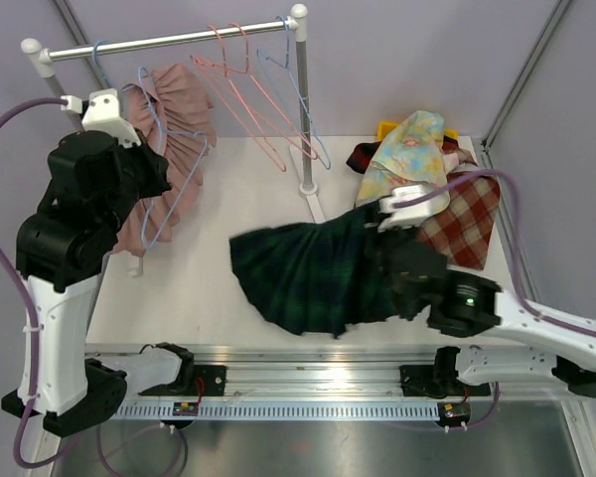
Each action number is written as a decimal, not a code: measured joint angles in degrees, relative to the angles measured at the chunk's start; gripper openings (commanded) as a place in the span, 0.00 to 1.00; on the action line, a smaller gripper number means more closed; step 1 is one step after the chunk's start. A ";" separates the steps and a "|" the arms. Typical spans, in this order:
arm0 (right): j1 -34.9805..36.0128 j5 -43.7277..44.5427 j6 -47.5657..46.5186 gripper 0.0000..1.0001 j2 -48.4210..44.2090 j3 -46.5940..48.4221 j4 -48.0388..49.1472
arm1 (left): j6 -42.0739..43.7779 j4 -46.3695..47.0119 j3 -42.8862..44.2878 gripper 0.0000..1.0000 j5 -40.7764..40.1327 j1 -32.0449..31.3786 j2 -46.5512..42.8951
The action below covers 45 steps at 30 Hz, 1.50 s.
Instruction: Remove the skirt from the hanger
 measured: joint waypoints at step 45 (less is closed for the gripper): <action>-63.43 -54.25 16.09 0.97 17.27 -8.00 7.26 | 4.79 19.47 11.19 0.06 4.44 7.08 33.81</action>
